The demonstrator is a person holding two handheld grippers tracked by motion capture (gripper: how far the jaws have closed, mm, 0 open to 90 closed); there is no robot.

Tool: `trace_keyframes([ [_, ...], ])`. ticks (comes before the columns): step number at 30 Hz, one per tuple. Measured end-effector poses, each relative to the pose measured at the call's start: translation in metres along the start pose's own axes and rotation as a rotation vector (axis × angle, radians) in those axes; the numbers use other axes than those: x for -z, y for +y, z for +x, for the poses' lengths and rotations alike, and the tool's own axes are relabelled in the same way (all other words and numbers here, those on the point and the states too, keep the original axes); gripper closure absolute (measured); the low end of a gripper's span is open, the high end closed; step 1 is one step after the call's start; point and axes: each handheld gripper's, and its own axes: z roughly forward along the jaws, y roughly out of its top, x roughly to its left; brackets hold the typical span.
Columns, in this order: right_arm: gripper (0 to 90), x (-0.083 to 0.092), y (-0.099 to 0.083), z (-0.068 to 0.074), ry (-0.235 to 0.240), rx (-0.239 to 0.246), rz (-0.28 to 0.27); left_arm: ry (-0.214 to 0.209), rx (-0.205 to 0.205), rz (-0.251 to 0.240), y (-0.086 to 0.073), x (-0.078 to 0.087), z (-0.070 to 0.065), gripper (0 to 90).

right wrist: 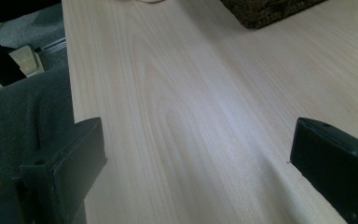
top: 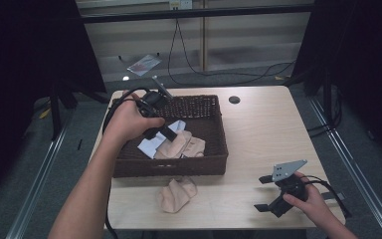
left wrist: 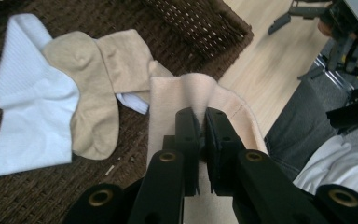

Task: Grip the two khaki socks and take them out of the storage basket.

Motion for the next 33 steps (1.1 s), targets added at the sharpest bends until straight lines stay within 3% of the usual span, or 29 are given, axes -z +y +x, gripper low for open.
trace_keyframes([
  [5, 2.9, 0.001, 0.0, -0.001, -0.006, -0.001, -0.005, -0.017, -0.031, 0.022, -0.004, -0.006, -0.009, 84.5],
  [10, 2.9, 0.001, 0.0, 0.0, -0.004, -0.005, -0.003, -0.05, -0.058, 0.011, -0.013, -0.014, -0.017, 84.4],
  [19, 2.9, 0.001, 0.0, 0.0, -0.001, -0.006, -0.007, -0.066, -0.104, 0.032, -0.022, -0.035, -0.028, 84.1],
  [24, 2.9, 0.001, 0.0, 0.0, -0.002, -0.004, -0.006, -0.091, -0.112, 0.014, -0.029, -0.05, -0.032, 83.5],
  [29, 2.9, 0.002, 0.0, 0.0, -0.001, -0.001, -0.004, -0.083, -0.118, 0.0, -0.033, -0.06, -0.03, 53.9],
  [31, 2.9, 0.002, 0.0, 0.0, -0.002, 0.0, -0.005, -0.079, -0.134, 0.016, -0.034, -0.06, -0.029, 47.5],
  [33, 2.9, 0.002, 0.0, 0.0, -0.001, -0.002, -0.003, -0.07, -0.123, 0.006, -0.036, -0.06, -0.029, 39.4],
])
